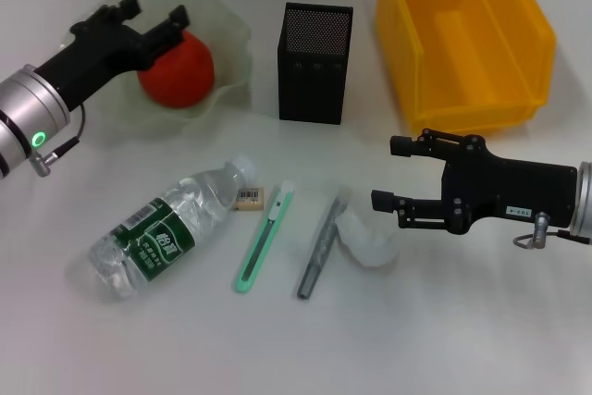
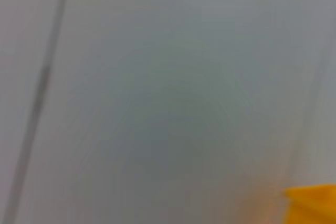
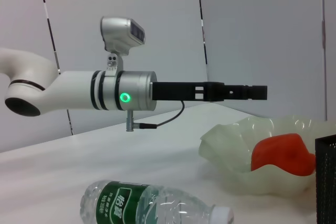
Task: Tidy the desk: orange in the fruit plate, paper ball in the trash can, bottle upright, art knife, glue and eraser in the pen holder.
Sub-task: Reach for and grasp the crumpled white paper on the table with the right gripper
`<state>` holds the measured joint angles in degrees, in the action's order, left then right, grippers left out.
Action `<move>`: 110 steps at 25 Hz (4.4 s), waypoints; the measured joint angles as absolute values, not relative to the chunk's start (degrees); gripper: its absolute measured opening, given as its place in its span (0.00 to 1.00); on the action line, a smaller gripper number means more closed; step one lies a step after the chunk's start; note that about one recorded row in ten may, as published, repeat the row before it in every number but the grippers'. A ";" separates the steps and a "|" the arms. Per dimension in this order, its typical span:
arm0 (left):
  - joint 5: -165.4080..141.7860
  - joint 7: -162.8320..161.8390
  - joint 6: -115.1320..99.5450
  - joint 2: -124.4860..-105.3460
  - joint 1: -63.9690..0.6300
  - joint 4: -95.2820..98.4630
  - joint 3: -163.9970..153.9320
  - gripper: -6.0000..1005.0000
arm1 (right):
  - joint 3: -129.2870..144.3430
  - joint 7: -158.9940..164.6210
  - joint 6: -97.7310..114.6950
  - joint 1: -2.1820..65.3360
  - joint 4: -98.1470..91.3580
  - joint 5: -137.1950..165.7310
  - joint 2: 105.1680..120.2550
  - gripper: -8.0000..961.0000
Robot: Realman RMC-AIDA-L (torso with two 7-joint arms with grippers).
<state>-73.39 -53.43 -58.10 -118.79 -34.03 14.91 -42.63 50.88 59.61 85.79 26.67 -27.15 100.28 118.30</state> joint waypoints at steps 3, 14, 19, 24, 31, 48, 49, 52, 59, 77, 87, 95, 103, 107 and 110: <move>-73.70 -56.43 -64.96 -118.52 -32.53 16.02 -45.37 0.81 | 50.80 59.61 86.11 26.63 -27.16 100.27 118.29 0.84; -84.55 -65.39 -84.28 -118.06 -27.27 24.70 -57.45 0.81 | 50.80 60.08 86.98 26.76 -27.16 100.19 118.29 0.83; -90.60 -65.54 -90.37 -117.82 -27.17 24.77 -57.43 0.81 | 50.90 60.41 87.19 26.92 -27.16 100.19 118.21 0.83; -96.34 -65.28 -94.01 -117.68 -27.17 25.14 -57.29 0.81 | 51.09 60.62 87.20 27.02 -27.15 100.20 118.21 0.82; -98.08 -64.34 -96.85 -117.34 -26.18 25.14 -57.24 0.81 | 50.82 60.76 87.19 27.07 -27.11 100.25 118.12 0.81; -98.18 -63.20 -97.47 -117.33 -25.80 25.13 -57.00 0.81 | 50.80 61.51 87.47 26.79 -27.19 100.25 118.15 0.79; -98.18 -63.19 -97.48 -117.33 -25.80 25.14 -56.98 0.81 | 50.81 62.03 87.70 26.80 -27.53 100.25 118.16 0.79; -98.18 -63.19 -97.49 -117.33 -25.75 25.13 -57.01 0.81 | 51.32 68.52 88.86 26.65 -32.10 100.96 117.99 0.79; -98.74 -63.06 -97.55 -117.33 -25.75 25.14 -57.32 0.81 | 51.34 85.72 92.18 28.57 -46.11 109.93 117.77 0.78; -99.77 -62.68 -97.56 -117.33 -25.98 25.13 -57.33 0.81 | 59.43 101.74 99.54 44.36 -56.34 135.84 118.57 0.76; -100.12 -62.90 -97.51 -116.92 -25.79 25.19 -57.39 0.81 | 71.26 101.76 94.00 44.43 -55.76 136.24 119.09 0.75; -100.66 -63.00 -97.57 -116.97 -25.78 25.22 -57.39 0.81 | 76.20 101.64 87.64 43.78 -54.20 135.98 119.40 0.74; -100.66 -62.89 -97.65 -116.98 -25.74 25.22 -57.39 0.81 | 78.93 101.38 84.98 43.79 -52.51 135.59 119.53 0.73; -100.65 -62.84 -97.65 -116.98 -25.75 25.22 -57.39 0.81 | 78.83 101.37 84.84 43.81 -52.34 135.13 119.53 0.73; -100.65 -62.83 -97.65 -116.98 -25.74 25.22 -57.39 0.81 | 78.51 101.35 84.69 43.55 -52.43 134.66 119.53 0.72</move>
